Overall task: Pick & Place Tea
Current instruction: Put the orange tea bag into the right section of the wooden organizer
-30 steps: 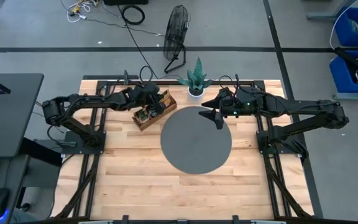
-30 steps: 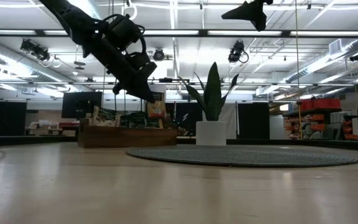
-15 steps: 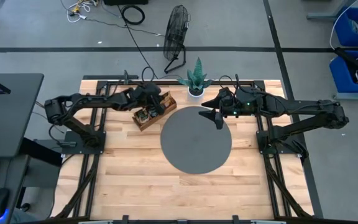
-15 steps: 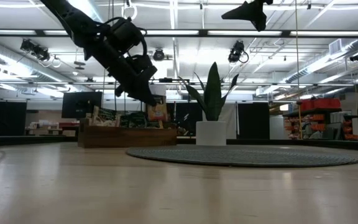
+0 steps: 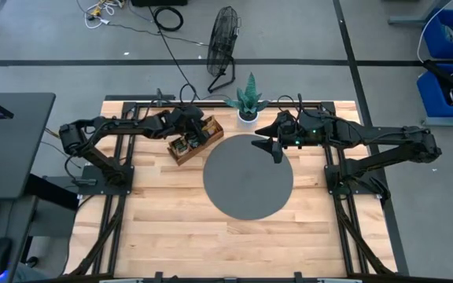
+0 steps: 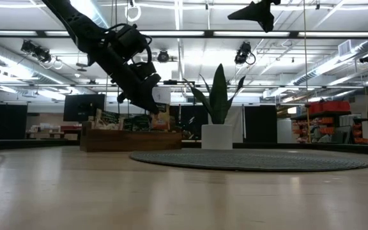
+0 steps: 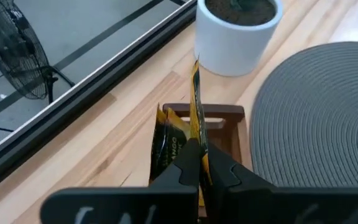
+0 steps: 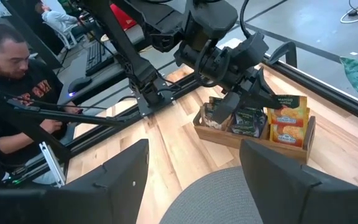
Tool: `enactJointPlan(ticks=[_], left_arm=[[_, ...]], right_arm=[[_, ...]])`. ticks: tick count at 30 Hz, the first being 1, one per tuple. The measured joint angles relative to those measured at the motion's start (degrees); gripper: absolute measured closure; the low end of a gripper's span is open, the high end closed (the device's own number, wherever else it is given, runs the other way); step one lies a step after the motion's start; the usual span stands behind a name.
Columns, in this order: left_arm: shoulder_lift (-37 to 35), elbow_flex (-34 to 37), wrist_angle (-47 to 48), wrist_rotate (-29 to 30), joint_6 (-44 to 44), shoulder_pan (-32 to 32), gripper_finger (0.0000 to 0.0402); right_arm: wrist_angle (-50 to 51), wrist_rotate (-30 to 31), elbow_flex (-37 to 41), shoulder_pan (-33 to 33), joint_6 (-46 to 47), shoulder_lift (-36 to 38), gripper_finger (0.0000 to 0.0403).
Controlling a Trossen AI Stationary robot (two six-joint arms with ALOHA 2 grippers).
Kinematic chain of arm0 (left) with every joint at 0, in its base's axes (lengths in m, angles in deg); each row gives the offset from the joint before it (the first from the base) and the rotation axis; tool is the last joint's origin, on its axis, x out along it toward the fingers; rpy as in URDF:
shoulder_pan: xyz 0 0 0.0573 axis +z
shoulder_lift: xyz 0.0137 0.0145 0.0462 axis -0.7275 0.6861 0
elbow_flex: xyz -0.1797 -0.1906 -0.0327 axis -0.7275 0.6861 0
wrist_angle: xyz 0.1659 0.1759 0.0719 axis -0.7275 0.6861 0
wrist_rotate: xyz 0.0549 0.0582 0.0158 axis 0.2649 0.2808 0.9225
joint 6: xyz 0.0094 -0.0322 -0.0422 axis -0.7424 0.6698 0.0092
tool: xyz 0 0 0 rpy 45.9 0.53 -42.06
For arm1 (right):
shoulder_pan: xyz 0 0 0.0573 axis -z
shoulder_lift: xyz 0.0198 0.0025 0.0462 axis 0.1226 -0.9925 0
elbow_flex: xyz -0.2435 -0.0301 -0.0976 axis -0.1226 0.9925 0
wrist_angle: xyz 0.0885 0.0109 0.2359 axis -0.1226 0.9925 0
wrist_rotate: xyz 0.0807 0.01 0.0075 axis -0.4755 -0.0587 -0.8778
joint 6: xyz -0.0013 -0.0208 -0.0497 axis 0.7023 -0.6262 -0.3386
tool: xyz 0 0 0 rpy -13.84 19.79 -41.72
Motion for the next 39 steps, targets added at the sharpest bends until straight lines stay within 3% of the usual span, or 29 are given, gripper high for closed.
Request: enactJointPlan(ticks=[30, 39], left_arm=[[4.1, 0.1, -1.8, -0.5, 1.0, -1.0, 0.0399], [4.1, 0.1, -1.4, 0.0, 2.6, -0.8, 0.0352]], right_arm=[[0.0, 1.0, 0.0, 0.0, 0.4, 0.0, 0.0144], [0.0, 1.0, 0.0, 0.0, 0.4, 0.0, 0.0144]])
